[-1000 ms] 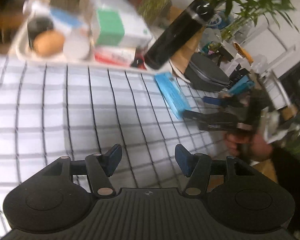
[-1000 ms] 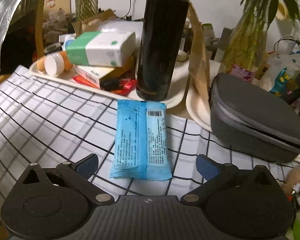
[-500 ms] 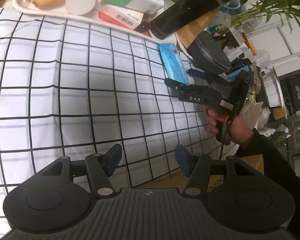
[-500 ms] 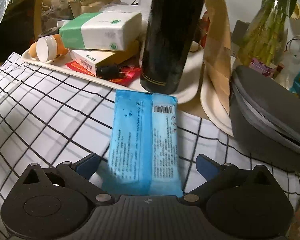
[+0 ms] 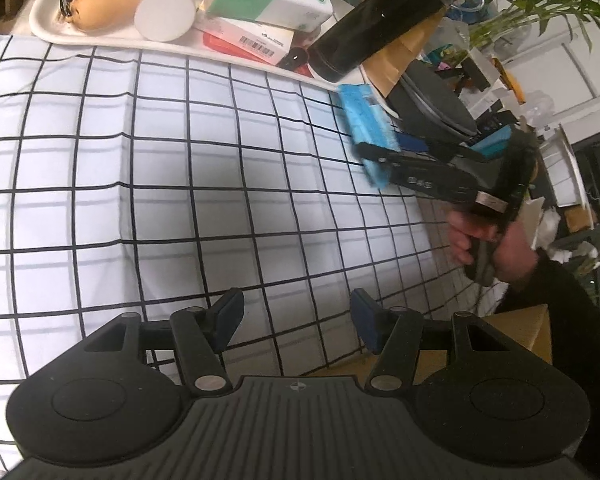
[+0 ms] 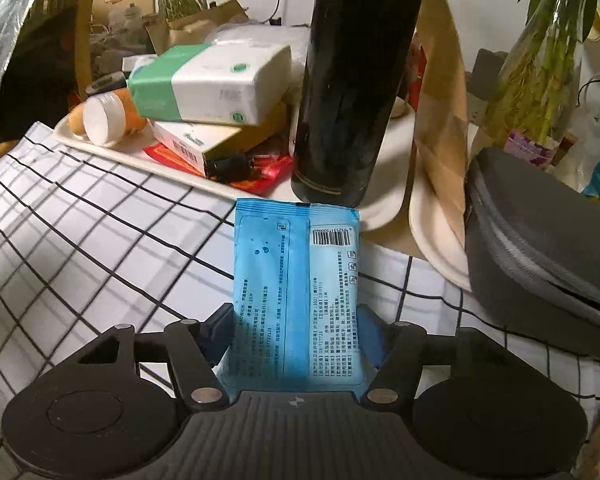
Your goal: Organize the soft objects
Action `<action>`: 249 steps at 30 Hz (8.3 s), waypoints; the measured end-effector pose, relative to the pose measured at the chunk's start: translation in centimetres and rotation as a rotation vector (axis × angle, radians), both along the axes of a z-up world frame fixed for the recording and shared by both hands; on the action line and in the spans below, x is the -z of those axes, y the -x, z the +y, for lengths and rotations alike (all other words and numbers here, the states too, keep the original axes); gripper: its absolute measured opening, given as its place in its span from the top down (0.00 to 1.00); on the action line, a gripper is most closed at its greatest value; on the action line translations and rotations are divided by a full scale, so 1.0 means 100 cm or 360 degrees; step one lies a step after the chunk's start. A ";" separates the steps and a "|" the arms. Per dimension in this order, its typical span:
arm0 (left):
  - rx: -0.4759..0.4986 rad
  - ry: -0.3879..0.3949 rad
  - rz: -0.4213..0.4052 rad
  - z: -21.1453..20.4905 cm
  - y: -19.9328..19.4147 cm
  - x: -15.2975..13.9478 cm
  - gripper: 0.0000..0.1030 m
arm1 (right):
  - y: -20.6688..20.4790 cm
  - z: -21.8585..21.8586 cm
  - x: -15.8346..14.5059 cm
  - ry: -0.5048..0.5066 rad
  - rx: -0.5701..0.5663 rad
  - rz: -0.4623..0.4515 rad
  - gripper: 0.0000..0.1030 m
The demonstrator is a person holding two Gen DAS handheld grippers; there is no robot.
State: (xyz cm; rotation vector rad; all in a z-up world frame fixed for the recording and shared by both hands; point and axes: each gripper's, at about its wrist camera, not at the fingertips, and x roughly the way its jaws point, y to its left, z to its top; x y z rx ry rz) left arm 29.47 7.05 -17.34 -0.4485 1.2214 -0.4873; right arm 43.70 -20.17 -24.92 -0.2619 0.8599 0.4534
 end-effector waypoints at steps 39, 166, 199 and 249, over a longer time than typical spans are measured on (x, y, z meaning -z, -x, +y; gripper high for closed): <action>-0.0281 -0.0146 -0.0620 0.010 0.038 -0.054 0.44 | 0.157 -0.061 -0.142 -0.0395 0.0028 -0.0176 0.36; -0.0206 -0.0973 -0.0704 -0.089 0.283 -0.112 0.00 | 0.405 0.002 -0.165 0.0136 0.0369 -0.0020 0.00; -0.0192 -0.0990 -0.0713 -0.089 0.283 -0.110 0.00 | 0.407 0.005 -0.168 0.0170 0.0357 -0.0058 0.00; -0.0170 -0.0948 -0.0731 -0.094 0.281 -0.113 0.00 | 0.401 0.000 -0.167 0.0137 0.0365 -0.0056 0.00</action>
